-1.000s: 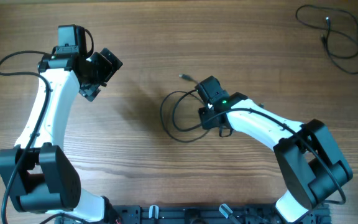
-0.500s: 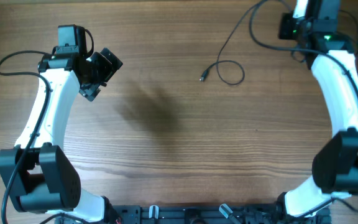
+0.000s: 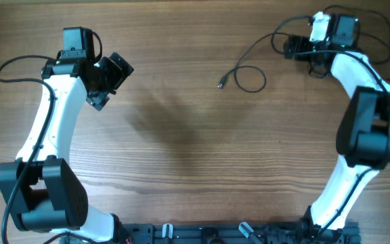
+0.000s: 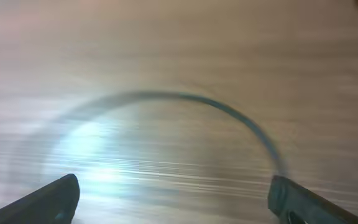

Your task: Untangle cables

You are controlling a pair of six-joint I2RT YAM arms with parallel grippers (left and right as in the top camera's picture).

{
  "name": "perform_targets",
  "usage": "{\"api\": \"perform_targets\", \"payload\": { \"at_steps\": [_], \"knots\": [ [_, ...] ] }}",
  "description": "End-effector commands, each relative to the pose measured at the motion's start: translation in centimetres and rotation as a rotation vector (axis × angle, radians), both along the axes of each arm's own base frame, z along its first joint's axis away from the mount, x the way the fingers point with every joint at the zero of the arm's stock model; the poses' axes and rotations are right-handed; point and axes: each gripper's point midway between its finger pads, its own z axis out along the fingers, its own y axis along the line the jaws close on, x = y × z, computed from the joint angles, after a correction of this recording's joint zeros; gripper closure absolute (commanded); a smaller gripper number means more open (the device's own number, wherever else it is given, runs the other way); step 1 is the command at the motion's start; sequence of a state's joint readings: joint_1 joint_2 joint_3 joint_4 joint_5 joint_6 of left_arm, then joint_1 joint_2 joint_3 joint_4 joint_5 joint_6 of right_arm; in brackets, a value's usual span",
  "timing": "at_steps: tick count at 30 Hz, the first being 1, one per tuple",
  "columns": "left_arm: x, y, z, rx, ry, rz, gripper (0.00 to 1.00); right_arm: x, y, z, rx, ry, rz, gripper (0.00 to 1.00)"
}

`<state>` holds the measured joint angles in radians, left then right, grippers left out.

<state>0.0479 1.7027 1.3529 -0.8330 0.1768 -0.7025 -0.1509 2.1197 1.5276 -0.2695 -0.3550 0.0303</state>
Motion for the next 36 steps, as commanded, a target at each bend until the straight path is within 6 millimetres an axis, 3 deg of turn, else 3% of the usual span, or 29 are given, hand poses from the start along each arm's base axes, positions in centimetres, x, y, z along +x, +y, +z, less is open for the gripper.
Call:
{"api": "perform_targets", "payload": {
  "at_steps": [1, 5, 6, 7, 10, 13, 16, 19, 20, 21, 22, 23, 24, 27, 28, 29, 31, 34, 36],
  "knots": [
    [0.0, 0.3, -0.2, 0.006, 0.006, 0.014, 0.00, -1.5, 6.6, 7.9, 0.271, -0.066, 0.150, 0.00],
    [0.0, 0.3, -0.2, 0.006, 0.006, 0.014, 0.01, -5.1, 13.5, 1.2, 0.059, 0.081, 0.278, 0.06],
    [0.0, 0.3, -0.2, 0.006, 0.006, 0.014, 0.00, -5.6, 14.3, -0.1, 0.001, 0.107, 0.265, 0.14],
    [0.0, 0.3, -0.2, 0.006, 0.006, 0.014, 0.00, -6.3, 15.1, -1.5, -0.050, 0.147, 0.213, 0.16],
    [0.0, 0.3, -0.2, 0.006, 0.006, 0.014, 0.00, -7.2, 17.0, -5.0, -0.221, 0.192, 0.027, 0.01],
    [0.0, 0.3, -0.2, 0.006, 0.006, 0.014, 0.00, -8.2, 18.5, -7.4, -0.216, 0.240, -0.055, 0.06],
    [0.0, 0.3, -0.2, 0.006, 0.006, 0.014, 0.00, -9.4, 20.3, -8.6, -0.172, 0.294, 0.006, 0.45],
    [0.0, 0.3, -0.2, 0.006, 0.006, 0.014, 0.00, -10.0, 20.1, -8.9, -0.181, 0.321, 0.008, 0.96],
    [0.0, 0.3, -0.2, 0.006, 0.006, 0.014, 0.00, -9.8, 20.5, -8.5, -0.176, 0.306, 0.044, 0.96],
    [0.0, 0.3, -0.2, 0.006, 0.006, 0.014, 0.00, -9.7, 21.7, -7.7, -0.149, 0.289, 0.126, 0.96],
    [0.0, 0.3, -0.2, 0.006, 0.006, 0.014, 0.00, -9.4, 23.9, -5.3, -0.084, 0.245, 0.250, 0.96],
    [0.0, 0.3, -0.2, 0.006, 0.006, 0.014, 0.00, -8.6, 26.0, -1.1, -0.013, 0.161, 0.344, 0.96],
    [0.0, 0.3, -0.2, 0.006, 0.006, 0.014, 0.00, -8.2, 26.7, 1.4, 0.014, 0.108, 0.379, 0.96],
    [0.0, 0.3, -0.2, 0.006, 0.006, 0.014, 0.00, -7.3, 28.7, 14.6, 0.121, -0.189, 0.470, 0.96],
    [0.0, 0.3, -0.2, 0.006, 0.006, 0.014, 0.00, -7.5, 28.9, 17.2, 0.139, -0.250, 0.481, 0.96],
    [0.0, 0.3, -0.2, 0.006, 0.006, 0.014, 0.00, -8.0, 28.9, 22.2, 0.171, -0.375, 0.495, 0.96],
    [0.0, 0.3, -0.2, 0.006, 0.006, 0.014, 0.00, -9.0, 28.6, 28.9, 0.233, -0.548, 0.483, 0.96],
    [0.0, 0.3, -0.2, 0.006, 0.006, 0.014, 0.00, -8.4, 28.0, 32.0, 0.246, -0.665, 0.448, 0.96],
    [0.0, 0.3, -0.2, 0.006, 0.006, 0.014, 0.00, -6.1, 24.3, 31.1, 0.177, -0.650, 0.303, 0.96]
  ]
}}
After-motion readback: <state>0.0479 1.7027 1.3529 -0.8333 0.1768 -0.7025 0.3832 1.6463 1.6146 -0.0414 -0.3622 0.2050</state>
